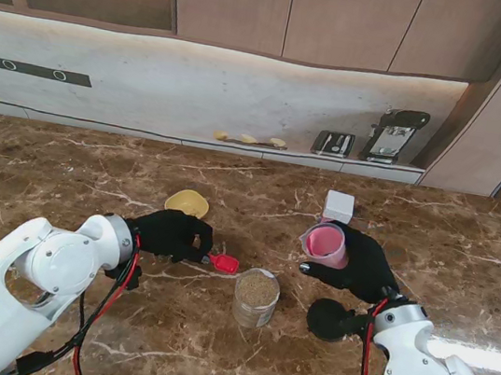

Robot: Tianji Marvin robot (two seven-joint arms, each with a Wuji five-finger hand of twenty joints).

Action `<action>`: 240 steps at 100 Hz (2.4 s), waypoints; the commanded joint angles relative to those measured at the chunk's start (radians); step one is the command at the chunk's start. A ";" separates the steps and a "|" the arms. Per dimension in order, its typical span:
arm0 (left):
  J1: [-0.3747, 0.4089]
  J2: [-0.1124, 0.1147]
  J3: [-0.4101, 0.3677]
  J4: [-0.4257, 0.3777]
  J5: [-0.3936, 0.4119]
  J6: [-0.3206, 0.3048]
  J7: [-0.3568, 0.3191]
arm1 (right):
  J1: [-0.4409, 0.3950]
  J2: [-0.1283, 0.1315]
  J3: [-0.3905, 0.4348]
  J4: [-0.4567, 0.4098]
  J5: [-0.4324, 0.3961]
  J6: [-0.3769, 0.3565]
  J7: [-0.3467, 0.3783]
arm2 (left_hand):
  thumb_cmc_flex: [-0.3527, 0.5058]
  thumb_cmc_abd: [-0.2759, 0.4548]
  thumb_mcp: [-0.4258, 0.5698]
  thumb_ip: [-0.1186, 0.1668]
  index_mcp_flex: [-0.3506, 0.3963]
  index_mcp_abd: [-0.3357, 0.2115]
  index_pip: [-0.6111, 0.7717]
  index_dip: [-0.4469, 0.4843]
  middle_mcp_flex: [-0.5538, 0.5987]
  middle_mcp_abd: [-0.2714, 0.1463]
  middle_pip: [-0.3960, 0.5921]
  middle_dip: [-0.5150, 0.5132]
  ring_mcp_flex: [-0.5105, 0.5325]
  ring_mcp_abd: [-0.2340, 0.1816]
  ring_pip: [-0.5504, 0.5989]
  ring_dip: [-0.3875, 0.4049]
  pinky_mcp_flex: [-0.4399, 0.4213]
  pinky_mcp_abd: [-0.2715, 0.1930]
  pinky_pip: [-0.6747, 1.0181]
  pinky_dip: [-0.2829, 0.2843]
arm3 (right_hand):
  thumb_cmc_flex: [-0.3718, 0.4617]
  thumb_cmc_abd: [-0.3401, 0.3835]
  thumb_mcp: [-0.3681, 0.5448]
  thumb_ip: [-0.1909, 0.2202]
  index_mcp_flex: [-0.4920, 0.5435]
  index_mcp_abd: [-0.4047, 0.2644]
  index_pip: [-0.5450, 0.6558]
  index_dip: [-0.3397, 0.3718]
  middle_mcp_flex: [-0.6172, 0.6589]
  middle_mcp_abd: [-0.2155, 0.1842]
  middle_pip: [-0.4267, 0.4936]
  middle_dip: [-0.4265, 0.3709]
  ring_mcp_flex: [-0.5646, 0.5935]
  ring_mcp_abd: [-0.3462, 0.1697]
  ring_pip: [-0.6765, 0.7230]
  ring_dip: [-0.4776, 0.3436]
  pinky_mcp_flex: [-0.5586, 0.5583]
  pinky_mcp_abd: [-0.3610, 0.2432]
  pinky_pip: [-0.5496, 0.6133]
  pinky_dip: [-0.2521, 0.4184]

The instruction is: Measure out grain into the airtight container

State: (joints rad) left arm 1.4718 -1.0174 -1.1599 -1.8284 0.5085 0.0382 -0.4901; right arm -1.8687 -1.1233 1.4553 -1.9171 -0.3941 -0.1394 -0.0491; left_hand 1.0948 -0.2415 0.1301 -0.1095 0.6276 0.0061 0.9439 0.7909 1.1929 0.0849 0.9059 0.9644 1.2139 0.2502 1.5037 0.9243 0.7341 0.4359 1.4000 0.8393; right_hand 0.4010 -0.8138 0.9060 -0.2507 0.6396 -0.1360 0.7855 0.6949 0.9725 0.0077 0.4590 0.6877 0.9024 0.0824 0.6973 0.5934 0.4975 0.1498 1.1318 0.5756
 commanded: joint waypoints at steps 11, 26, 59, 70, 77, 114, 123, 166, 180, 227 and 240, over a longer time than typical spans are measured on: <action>-0.033 0.001 0.043 -0.027 0.022 0.050 -0.023 | 0.006 -0.002 -0.004 0.042 -0.019 -0.029 0.015 | -0.041 -0.024 0.173 -0.015 0.058 -0.048 0.045 0.002 0.079 -0.029 0.017 -0.015 0.053 -0.017 0.094 -0.017 0.048 0.012 0.076 -0.028 | 0.090 0.131 0.176 -0.043 0.107 -0.106 0.117 -0.011 0.089 -0.067 0.117 0.071 0.066 -0.055 0.101 0.044 0.010 -0.008 0.067 -0.015; -0.068 0.003 0.091 -0.032 0.049 0.095 -0.034 | 0.010 -0.002 -0.004 0.064 -0.009 -0.045 0.016 | -0.049 -0.036 0.191 -0.019 0.068 -0.042 0.054 -0.002 0.093 -0.030 0.015 -0.020 0.054 -0.022 0.099 -0.019 0.067 0.007 0.080 -0.033 | 0.089 0.132 0.177 -0.043 0.104 -0.104 0.118 -0.012 0.079 -0.067 0.112 0.072 0.051 -0.057 0.096 0.043 -0.005 -0.013 0.056 -0.021; -0.173 0.003 0.211 -0.002 0.064 0.186 -0.056 | 0.009 -0.006 -0.011 0.118 0.011 -0.072 0.000 | -0.094 -0.062 0.281 -0.042 0.077 -0.043 0.066 0.011 0.105 -0.029 0.014 -0.027 0.054 -0.029 0.111 -0.038 0.085 0.005 0.093 -0.066 | 0.089 0.131 0.178 -0.044 0.088 -0.106 0.114 -0.011 0.054 -0.067 0.093 0.063 0.026 -0.062 0.070 0.034 -0.035 -0.017 0.016 -0.035; -0.208 0.004 0.250 0.007 0.070 0.220 -0.064 | 0.009 -0.008 -0.011 0.131 0.017 -0.080 -0.005 | -0.096 -0.067 0.286 -0.043 0.081 -0.043 0.069 0.021 0.109 -0.029 0.013 -0.029 0.055 -0.040 0.114 -0.038 0.103 0.003 0.093 -0.072 | 0.087 0.133 0.173 -0.045 0.086 -0.106 0.113 -0.010 0.052 -0.068 0.091 0.061 0.025 -0.062 0.065 0.033 -0.038 -0.018 0.008 -0.037; -0.229 0.004 0.273 0.011 0.072 0.240 -0.070 | 0.010 -0.008 -0.009 0.138 0.021 -0.087 -0.008 | -0.103 -0.072 0.297 -0.045 0.085 -0.046 0.068 0.030 0.113 -0.031 0.011 -0.032 0.055 -0.048 0.118 -0.039 0.114 -0.001 0.093 -0.081 | 0.088 0.134 0.171 -0.045 0.085 -0.107 0.113 -0.010 0.051 -0.067 0.090 0.059 0.025 -0.063 0.063 0.032 -0.038 -0.017 0.006 -0.037; -0.309 0.006 0.367 0.028 0.076 0.303 -0.092 | 0.016 -0.011 -0.006 0.178 0.036 -0.116 -0.018 | -0.170 -0.121 0.435 -0.082 0.111 -0.070 0.080 0.112 0.127 -0.031 0.011 -0.041 0.055 -0.055 0.128 -0.052 0.145 0.000 0.105 -0.120 | 0.086 0.139 0.160 -0.044 0.081 -0.106 0.111 -0.008 0.045 -0.067 0.085 0.050 0.020 -0.063 0.053 0.030 -0.045 -0.018 -0.008 -0.036; -0.323 0.005 0.385 0.029 0.083 0.320 -0.090 | 0.016 -0.011 -0.006 0.181 0.039 -0.119 -0.017 | -0.198 -0.143 0.490 -0.095 0.127 -0.076 0.087 0.115 0.141 -0.030 0.006 -0.051 0.055 -0.052 0.133 -0.057 0.163 -0.002 0.111 -0.139 | 0.085 0.140 0.158 -0.044 0.080 -0.107 0.110 -0.008 0.043 -0.067 0.084 0.047 0.019 -0.064 0.051 0.030 -0.045 -0.018 -0.010 -0.036; -0.357 0.003 0.438 0.034 0.090 0.377 -0.082 | 0.013 -0.012 -0.004 0.185 0.046 -0.126 -0.016 | -0.250 -0.201 0.612 -0.121 0.174 -0.102 0.106 0.125 0.178 -0.024 -0.010 -0.067 0.056 -0.074 0.148 -0.074 0.199 -0.003 0.125 -0.176 | 0.085 0.143 0.152 -0.042 0.077 -0.108 0.108 -0.007 0.038 -0.066 0.079 0.034 0.017 -0.064 0.038 0.025 -0.047 -0.018 -0.020 -0.033; -0.376 0.004 0.460 0.041 0.074 0.399 -0.087 | 0.011 -0.012 -0.004 0.186 0.048 -0.125 -0.016 | -0.253 -0.204 0.619 -0.123 0.174 -0.105 0.108 0.130 0.177 -0.024 -0.011 -0.066 0.056 -0.073 0.149 -0.075 0.197 -0.003 0.125 -0.177 | 0.085 0.144 0.150 -0.042 0.075 -0.107 0.107 -0.007 0.038 -0.067 0.078 0.031 0.017 -0.065 0.036 0.024 -0.048 -0.019 -0.022 -0.032; -0.430 0.006 0.535 0.045 0.090 0.460 -0.091 | 0.007 -0.011 0.000 0.190 0.057 -0.129 -0.010 | -0.266 -0.214 0.644 -0.129 0.172 -0.079 0.119 0.100 0.182 -0.034 -0.007 -0.080 0.057 -0.091 0.152 -0.085 0.226 -0.030 0.138 -0.197 | 0.083 0.143 0.146 -0.042 0.074 -0.107 0.105 -0.006 0.035 -0.067 0.078 0.019 0.015 -0.065 0.029 0.021 -0.050 -0.019 -0.029 -0.029; -0.432 0.003 0.544 0.049 0.112 0.461 -0.082 | 0.006 -0.011 0.001 0.191 0.059 -0.131 -0.009 | -0.270 -0.215 0.649 -0.128 0.170 -0.076 0.122 0.093 0.183 -0.035 -0.004 -0.086 0.057 -0.095 0.154 -0.088 0.231 -0.033 0.140 -0.204 | 0.084 0.142 0.146 -0.042 0.075 -0.109 0.105 -0.006 0.035 -0.067 0.079 0.017 0.016 -0.065 0.029 0.021 -0.050 -0.020 -0.031 -0.029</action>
State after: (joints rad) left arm 1.0402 -1.0107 -0.6202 -1.7868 0.6190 0.4936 -0.5783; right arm -1.8519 -1.1325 1.4545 -1.7347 -0.3418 -0.2694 -0.0739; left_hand 0.8073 -0.4522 0.7063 -0.2276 0.7509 0.0064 0.9691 0.8751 1.2796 0.0656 0.9019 0.8874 1.2390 0.2021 1.5543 0.8464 0.9260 0.4097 1.4709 0.6442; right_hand 0.3953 -0.8159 0.9060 -0.2508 0.6503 -0.1218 0.7991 0.6864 0.9826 0.0084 0.4914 0.7149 0.9128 0.0801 0.7239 0.6171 0.4585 0.1498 1.1120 0.5512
